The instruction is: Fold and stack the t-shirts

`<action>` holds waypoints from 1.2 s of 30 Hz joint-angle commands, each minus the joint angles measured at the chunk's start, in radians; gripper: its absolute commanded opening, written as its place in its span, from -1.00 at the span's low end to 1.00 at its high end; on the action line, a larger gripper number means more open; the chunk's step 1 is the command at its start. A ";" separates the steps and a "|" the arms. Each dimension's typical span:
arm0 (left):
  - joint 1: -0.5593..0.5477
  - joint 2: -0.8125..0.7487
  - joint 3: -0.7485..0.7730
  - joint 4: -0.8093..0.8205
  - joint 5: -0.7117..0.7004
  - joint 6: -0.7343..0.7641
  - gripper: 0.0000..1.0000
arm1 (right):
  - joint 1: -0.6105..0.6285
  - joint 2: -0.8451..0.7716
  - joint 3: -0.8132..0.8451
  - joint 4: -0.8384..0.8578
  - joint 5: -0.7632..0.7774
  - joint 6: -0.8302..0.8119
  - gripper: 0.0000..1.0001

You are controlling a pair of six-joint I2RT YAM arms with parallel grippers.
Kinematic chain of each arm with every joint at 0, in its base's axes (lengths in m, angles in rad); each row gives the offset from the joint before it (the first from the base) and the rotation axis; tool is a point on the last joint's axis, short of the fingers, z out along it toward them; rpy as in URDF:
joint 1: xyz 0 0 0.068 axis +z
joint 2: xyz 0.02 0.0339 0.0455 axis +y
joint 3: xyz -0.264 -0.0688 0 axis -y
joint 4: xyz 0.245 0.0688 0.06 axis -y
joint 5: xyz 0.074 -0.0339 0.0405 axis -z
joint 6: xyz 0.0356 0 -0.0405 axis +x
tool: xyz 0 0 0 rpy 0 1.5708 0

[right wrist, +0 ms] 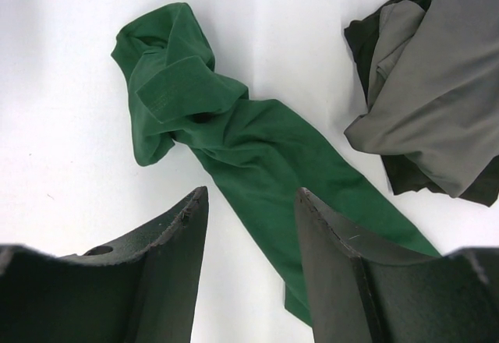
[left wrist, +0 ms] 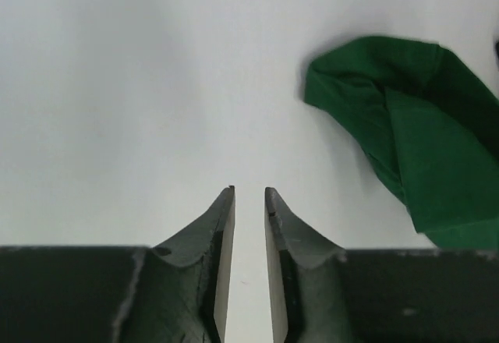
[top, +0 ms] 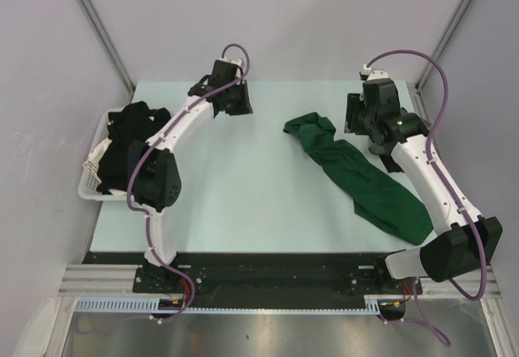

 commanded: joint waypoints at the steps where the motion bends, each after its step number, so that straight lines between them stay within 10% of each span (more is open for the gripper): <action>1: -0.072 0.000 -0.034 0.051 0.097 -0.008 -0.38 | -0.006 0.002 0.003 0.046 -0.016 0.010 0.07; 36: -0.278 0.245 0.211 0.112 0.237 -0.099 -0.09 | -0.004 -0.017 0.001 0.024 0.012 -0.009 0.08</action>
